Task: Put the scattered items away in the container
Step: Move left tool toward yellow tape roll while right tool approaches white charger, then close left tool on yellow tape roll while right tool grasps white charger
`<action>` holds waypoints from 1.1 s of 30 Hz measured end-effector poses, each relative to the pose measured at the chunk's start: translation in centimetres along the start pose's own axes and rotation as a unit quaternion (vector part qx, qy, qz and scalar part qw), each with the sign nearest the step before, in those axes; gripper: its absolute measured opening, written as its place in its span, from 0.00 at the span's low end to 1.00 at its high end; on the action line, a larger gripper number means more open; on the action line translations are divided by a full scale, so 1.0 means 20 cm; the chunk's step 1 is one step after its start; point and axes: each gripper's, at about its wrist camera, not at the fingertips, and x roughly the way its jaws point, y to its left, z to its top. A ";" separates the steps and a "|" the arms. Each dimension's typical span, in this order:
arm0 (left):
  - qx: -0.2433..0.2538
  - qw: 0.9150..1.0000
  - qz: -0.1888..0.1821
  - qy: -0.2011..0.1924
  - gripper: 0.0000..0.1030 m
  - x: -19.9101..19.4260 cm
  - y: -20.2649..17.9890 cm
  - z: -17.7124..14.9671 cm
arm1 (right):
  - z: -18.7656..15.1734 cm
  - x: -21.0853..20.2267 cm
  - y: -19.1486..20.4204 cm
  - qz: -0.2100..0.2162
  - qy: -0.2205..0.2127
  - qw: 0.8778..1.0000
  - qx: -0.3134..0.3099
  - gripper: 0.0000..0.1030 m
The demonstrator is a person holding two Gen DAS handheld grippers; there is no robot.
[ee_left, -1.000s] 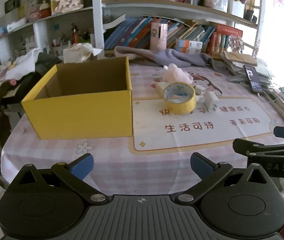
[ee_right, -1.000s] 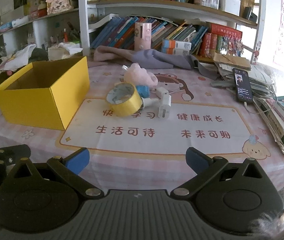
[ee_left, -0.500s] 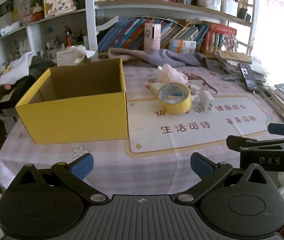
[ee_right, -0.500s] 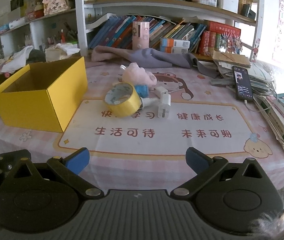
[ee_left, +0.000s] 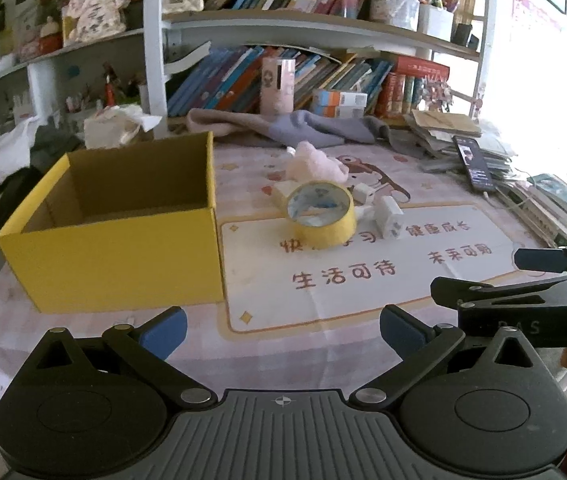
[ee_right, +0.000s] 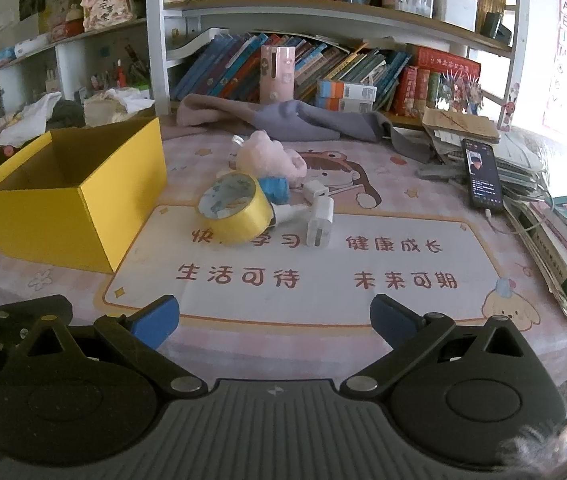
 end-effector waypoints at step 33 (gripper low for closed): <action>0.026 0.999 0.025 0.040 0.99 0.57 -0.32 0.33 | 0.34 0.59 -0.45 0.050 0.042 0.998 -0.010 0.87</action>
